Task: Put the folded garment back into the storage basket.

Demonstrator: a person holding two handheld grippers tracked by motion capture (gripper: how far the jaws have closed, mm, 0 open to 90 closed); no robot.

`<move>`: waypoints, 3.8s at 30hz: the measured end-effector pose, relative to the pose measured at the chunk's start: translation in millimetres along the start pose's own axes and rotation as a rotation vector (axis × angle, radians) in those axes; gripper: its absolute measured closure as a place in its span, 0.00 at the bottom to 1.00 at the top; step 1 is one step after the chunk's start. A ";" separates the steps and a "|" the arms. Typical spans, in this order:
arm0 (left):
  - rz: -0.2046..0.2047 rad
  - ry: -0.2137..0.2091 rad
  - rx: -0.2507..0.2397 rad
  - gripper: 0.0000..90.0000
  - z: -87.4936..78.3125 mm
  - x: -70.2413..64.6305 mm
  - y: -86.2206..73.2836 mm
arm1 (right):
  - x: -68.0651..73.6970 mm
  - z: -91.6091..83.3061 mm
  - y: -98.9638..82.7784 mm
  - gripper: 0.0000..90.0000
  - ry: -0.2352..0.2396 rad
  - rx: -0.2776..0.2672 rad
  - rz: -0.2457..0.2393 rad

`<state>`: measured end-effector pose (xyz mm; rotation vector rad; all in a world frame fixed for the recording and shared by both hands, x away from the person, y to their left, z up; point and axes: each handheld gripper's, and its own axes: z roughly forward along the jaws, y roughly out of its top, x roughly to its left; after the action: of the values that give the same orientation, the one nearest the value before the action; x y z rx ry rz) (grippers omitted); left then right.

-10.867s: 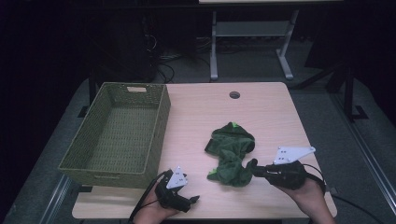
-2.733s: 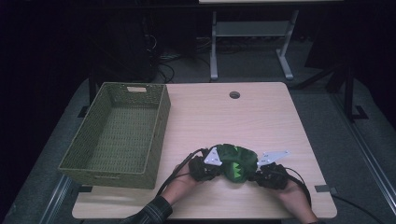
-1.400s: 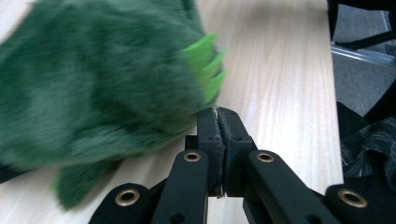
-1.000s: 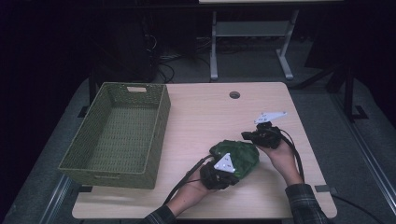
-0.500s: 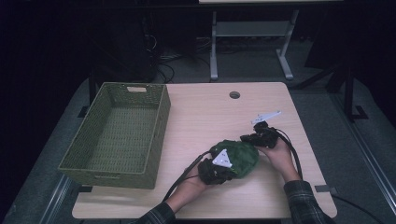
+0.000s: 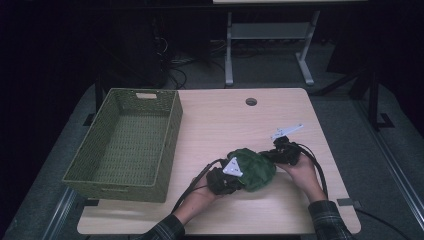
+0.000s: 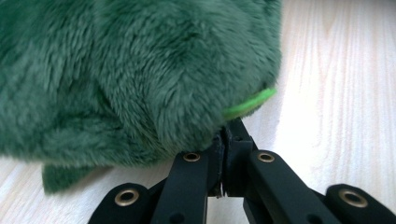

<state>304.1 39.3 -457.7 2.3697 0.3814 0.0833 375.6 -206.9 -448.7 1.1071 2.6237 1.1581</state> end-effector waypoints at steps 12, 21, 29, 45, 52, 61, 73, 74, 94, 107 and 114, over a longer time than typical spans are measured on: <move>-0.021 0.014 0.020 0.98 -7.6 12.5 -9.1 | 14.6 -11.3 -20.7 1.00 0.017 -0.025 -0.021; -0.009 0.050 0.041 0.98 -18.5 26.7 -13.9 | 28.8 -16.2 -29.5 1.00 0.032 -0.012 -0.040; -0.036 0.042 0.017 0.92 -26.1 31.6 -17.1 | 33.3 -24.3 -40.8 0.90 -0.027 -0.037 -0.018; -0.007 0.049 -0.014 0.34 -47.0 27.6 -16.4 | 12.3 -52.8 -87.1 0.26 -0.255 -0.082 0.090; 0.032 0.039 -0.055 0.19 -51.1 28.2 -6.6 | 7.5 -43.7 -95.3 0.05 -0.333 -0.051 0.074; 0.082 -0.004 -0.089 0.15 -45.8 32.0 10.6 | 6.4 -39.6 -96.6 0.03 -0.325 -0.066 0.072; 0.101 -0.035 -0.042 0.15 -14.8 38.5 14.4 | 6.4 -39.4 -96.6 0.03 -0.328 -0.067 0.074; 0.108 -0.035 -0.025 0.15 -12.7 38.3 13.3 | 6.4 -39.4 -96.6 0.03 -0.328 -0.067 0.073; 0.084 -0.045 0.034 0.24 10.5 37.0 0.1 | 6.6 -39.4 -96.7 0.03 -0.328 -0.067 0.075; 0.051 -0.061 0.085 0.72 2.7 35.8 5.0 | 6.6 -39.3 -96.7 0.03 -0.330 -0.068 0.077; 0.026 -0.074 0.111 0.83 0.3 35.4 6.1 | 6.7 -39.3 -96.7 0.03 -0.330 -0.068 0.077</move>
<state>339.4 45.3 -455.5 2.4794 0.3275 -0.0134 300.8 -271.1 -483.6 1.2719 2.2954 0.9711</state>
